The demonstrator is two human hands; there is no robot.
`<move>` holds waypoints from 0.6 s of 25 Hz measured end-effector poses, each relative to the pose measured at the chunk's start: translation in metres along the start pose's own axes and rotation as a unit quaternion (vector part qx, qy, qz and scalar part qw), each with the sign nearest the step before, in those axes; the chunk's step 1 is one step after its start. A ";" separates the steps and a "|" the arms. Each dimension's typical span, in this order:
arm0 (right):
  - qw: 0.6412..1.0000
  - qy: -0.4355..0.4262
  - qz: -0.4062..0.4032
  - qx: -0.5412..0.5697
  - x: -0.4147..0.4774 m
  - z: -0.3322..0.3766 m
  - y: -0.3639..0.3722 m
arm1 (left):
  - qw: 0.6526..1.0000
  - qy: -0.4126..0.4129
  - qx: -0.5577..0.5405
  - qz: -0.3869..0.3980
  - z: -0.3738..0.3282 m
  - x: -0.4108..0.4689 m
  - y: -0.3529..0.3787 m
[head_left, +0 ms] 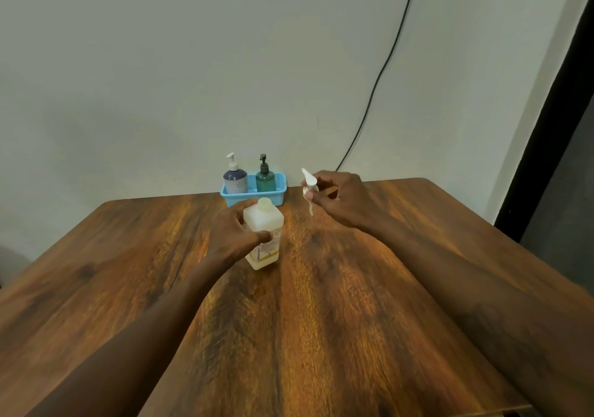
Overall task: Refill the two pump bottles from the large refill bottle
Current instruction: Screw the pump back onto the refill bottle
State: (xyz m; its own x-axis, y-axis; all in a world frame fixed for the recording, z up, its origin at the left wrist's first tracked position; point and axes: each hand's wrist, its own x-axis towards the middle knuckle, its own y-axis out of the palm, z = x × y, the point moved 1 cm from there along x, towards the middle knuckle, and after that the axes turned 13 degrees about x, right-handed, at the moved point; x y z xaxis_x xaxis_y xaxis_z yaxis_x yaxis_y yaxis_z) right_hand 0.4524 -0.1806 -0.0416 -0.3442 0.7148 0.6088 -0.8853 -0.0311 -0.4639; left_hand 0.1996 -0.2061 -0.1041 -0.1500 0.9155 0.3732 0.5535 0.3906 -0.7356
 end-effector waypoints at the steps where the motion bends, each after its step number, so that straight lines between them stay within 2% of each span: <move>1: 0.999 -0.003 -0.028 0.021 0.007 0.006 -0.001 | 1.000 -0.004 0.008 0.003 0.000 0.001 -0.001; 8: 0.963 -0.022 -0.162 0.215 0.045 0.046 -0.008 | 0.997 -0.029 0.055 0.035 -0.002 0.008 -0.007; 15: 0.945 -0.002 -0.164 0.284 0.047 0.051 -0.004 | 0.998 -0.024 0.046 0.037 -0.005 0.004 -0.008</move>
State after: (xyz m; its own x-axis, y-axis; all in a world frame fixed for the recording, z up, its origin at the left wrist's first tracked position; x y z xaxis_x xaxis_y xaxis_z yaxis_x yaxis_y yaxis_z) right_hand 0.4238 -0.1831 0.0215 -0.0227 0.7485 0.6628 -0.9690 -0.1797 0.1697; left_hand 0.1986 -0.2058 -0.0938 -0.1524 0.9448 0.2901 0.4877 0.3271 -0.8094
